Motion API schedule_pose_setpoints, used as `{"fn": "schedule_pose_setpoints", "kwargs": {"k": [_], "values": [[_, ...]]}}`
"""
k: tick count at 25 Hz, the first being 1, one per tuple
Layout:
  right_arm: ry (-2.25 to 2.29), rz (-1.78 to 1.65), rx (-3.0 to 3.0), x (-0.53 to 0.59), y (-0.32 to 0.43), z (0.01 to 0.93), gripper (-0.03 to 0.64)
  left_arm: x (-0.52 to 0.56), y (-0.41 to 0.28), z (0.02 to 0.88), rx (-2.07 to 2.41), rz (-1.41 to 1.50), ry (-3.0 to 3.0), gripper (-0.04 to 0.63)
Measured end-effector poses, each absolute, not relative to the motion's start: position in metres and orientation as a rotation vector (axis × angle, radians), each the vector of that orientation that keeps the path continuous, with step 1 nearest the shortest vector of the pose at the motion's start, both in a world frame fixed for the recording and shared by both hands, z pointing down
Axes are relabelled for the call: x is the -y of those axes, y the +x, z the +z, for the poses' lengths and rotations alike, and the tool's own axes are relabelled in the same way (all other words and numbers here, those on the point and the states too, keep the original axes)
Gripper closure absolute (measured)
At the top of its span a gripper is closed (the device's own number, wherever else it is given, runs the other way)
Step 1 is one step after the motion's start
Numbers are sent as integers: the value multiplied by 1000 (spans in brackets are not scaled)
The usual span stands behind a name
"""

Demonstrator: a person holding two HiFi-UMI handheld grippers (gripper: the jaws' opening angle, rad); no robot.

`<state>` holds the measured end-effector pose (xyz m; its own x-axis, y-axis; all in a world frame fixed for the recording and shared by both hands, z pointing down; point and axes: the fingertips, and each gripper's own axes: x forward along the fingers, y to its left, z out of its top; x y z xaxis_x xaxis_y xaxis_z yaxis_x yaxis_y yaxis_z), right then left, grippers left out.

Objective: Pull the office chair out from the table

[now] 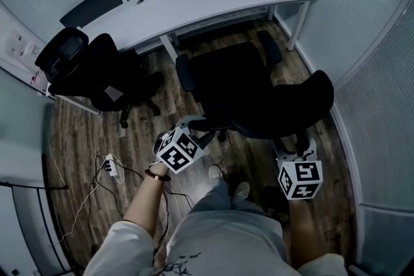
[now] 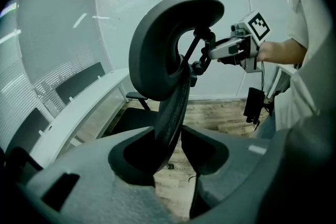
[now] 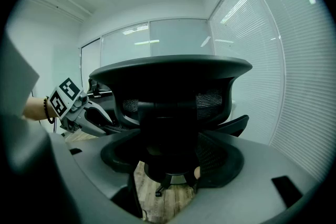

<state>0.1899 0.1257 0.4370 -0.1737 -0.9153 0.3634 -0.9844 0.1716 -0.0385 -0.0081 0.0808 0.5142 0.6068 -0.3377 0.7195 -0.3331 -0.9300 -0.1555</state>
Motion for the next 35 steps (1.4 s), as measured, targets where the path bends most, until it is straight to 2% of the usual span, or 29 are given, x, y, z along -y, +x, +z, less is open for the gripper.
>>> {"fn": "schedule_pose_setpoints", "kwargs": {"k": [15, 35], "values": [[1826, 388, 2195, -123, 186, 432, 347, -78, -10, 506, -593, -1250, -2818, 428], [1840, 382, 2192, -125, 186, 432, 347, -77, -16, 500, -685, -1222, -2799, 382]]}}
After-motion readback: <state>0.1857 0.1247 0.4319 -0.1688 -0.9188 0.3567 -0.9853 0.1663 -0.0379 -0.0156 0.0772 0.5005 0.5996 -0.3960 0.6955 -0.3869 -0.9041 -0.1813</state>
